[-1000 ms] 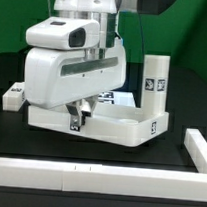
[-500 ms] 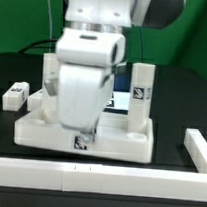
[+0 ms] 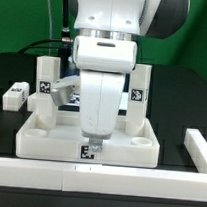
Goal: Assemble desk
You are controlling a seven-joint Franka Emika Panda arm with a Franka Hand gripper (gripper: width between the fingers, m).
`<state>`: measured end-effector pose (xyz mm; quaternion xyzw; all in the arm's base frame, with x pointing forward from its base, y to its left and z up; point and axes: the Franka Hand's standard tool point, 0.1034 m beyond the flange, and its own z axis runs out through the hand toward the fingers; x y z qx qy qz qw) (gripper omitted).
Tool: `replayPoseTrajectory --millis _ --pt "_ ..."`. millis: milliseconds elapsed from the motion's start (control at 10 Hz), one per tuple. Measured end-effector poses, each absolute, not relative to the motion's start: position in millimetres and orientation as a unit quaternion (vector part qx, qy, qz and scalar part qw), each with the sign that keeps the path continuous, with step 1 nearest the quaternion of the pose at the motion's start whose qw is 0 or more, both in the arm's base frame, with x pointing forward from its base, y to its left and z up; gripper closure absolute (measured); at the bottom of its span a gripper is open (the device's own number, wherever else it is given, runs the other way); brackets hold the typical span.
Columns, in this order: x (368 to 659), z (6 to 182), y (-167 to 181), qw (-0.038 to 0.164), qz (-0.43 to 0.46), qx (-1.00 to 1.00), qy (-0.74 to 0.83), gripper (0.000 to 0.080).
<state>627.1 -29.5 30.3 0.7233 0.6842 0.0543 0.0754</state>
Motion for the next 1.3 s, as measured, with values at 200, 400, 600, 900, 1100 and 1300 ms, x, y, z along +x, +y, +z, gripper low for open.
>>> replayPoseTrajectory --millis 200,400,600,900,1100,1300 --pt "635.0 33.6 -17.7 0.076 0.061 0.723 0.684 0.0735" --pt "652.3 34.9 6.3 0.083 0.074 0.716 0.689 0.0735" --pt "660.9 35.4 26.2 0.082 0.082 0.720 0.685 0.0735" --pt "662.5 34.2 35.6 0.081 0.081 0.728 0.676 0.0734" --pt "662.6 33.8 34.6 0.082 0.075 0.728 0.676 0.0734" --pt "662.6 33.6 33.2 0.082 0.075 0.729 0.675 0.0640"
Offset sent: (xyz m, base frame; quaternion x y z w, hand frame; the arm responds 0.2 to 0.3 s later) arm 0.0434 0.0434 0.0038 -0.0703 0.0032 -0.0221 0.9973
